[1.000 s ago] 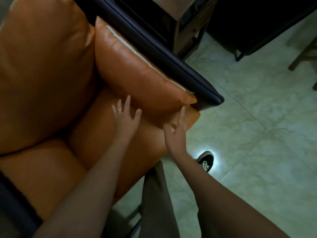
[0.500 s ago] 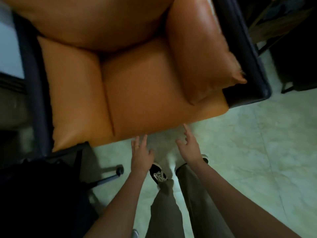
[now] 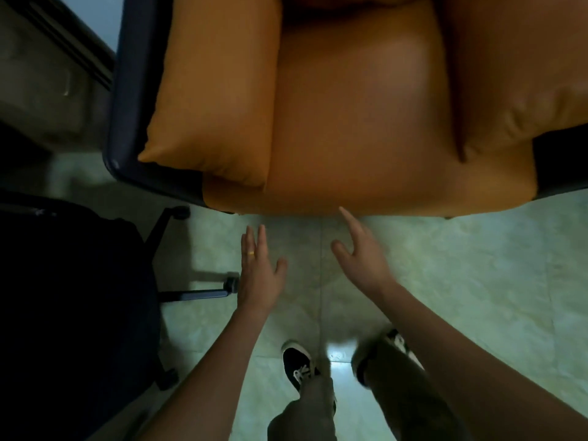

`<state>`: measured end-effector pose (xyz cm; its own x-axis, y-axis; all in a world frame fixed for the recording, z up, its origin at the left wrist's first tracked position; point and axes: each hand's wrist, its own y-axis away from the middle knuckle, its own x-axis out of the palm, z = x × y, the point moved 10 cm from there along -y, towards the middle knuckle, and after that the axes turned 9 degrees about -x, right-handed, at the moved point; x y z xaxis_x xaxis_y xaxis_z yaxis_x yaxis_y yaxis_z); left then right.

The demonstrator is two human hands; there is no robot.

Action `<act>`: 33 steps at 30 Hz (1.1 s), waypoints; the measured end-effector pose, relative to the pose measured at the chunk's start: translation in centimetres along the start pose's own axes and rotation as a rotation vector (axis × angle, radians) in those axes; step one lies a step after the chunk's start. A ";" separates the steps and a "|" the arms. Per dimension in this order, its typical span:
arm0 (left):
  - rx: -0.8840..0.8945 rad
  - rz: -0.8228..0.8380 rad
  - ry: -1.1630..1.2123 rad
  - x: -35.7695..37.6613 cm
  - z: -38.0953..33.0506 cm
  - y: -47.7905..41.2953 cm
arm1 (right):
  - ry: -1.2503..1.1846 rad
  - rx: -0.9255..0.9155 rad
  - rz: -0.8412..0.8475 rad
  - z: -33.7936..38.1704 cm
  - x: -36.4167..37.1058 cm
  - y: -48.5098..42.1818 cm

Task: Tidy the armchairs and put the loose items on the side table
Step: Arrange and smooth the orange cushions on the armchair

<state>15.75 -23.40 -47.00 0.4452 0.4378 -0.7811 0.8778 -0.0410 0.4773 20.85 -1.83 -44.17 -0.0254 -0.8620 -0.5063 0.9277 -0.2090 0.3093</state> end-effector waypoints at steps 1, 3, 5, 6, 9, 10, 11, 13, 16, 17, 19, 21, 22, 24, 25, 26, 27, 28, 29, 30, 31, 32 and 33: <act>0.015 -0.035 0.014 -0.3 0.5 -1.1 | 0.019 -0.037 -0.007 0.1 0.8 -0.7; 0.054 -0.133 0.032 -1.4 1.3 -3.5 | 0.050 -0.099 -0.013 0.3 2.5 -2.6; 0.082 -0.232 0.052 -2.5 2.2 -6.1 | 0.114 -0.186 -0.015 0.7 4.1 -4.9; 0.087 -0.271 0.065 -2.8 2.8 -7.6 | 0.166 -0.241 -0.019 1.0 4.9 -6.1; 0.139 -0.356 0.091 -2.7 3.9 -11.8 | 0.372 -0.431 -0.086 1.4 6.5 -9.7; 0.184 -0.393 0.069 -2.7 3.8 -13.2 | 0.447 -0.487 -0.107 1.4 6.8 -11.1; 0.232 -0.440 0.020 -2.5 3.7 -14.6 | 0.536 -0.543 -0.120 1.3 7.3 -12.5; 0.298 -0.561 -0.110 -2.2 3.7 -16.8 | 0.769 -0.638 -0.142 1.0 8.3 -14.9; 0.399 -0.786 -0.160 -2.2 3.8 -18.4 | 1.022 -0.668 -0.227 0.2 9.1 -16.8; 0.431 -0.872 -0.146 -2.1 3.9 -18.6 | 1.054 -0.682 -0.267 0.2 9.2 -16.9; 0.455 -1.030 -0.085 -1.6 4.4 -19.0 | 1.070 -0.697 -0.312 -0.1 9.4 -16.7; 0.466 -1.146 -0.011 -1.6 4.6 -19.1 | 1.067 -0.705 -0.358 -0.2 9.3 -16.8; 0.470 -1.179 0.017 -1.8 4.6 -19.0 | 1.067 -0.706 -0.380 -0.1 9.2 -16.8; 0.488 -1.200 0.060 -1.9 4.6 -18.8 | 1.075 -0.715 -0.407 0.0 9.0 -16.5; 0.497 -1.210 0.065 -1.9 4.7 -18.7 | 1.079 -0.726 -0.413 0.1 9.1 -16.4; 0.494 -1.222 0.069 -1.8 4.7 -18.7 | 1.080 -0.737 -0.423 0.1 9.0 -16.4; 0.493 -1.236 0.083 -1.9 4.6 -18.9 | 1.073 -0.750 -0.448 0.1 8.9 -16.6; 0.496 -1.249 0.101 -2.0 4.6 -19.1 | 1.058 -0.761 -0.476 0.1 8.8 -16.7; 0.497 -1.257 0.112 -2.1 4.8 -19.2 | 1.035 -0.778 -0.505 0.2 9.0 -16.8; 0.491 -1.272 0.111 -2.3 5.0 -19.1 | 1.017 -0.801 -0.533 0.6 9.3 -16.9; 0.499 -1.264 0.107 -2.5 4.8 -19.6 | 1.001 -0.806 -0.548 0.8 9.3 -17.5; 0.503 -1.213 0.103 -2.6 4.6 -20.5 | 1.007 -0.790 -0.533 0.5 9.3 -18.2; 0.493 -1.189 0.066 -2.6 4.6 -20.5 | 1.013 -0.779 -0.500 0.4 9.8 -18.2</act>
<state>-2.65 -27.82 -56.59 -0.6484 0.4766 -0.5937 0.7056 0.0832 -0.7037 3.53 -6.63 -54.43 -0.4469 0.0099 -0.8945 0.8763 0.2062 -0.4355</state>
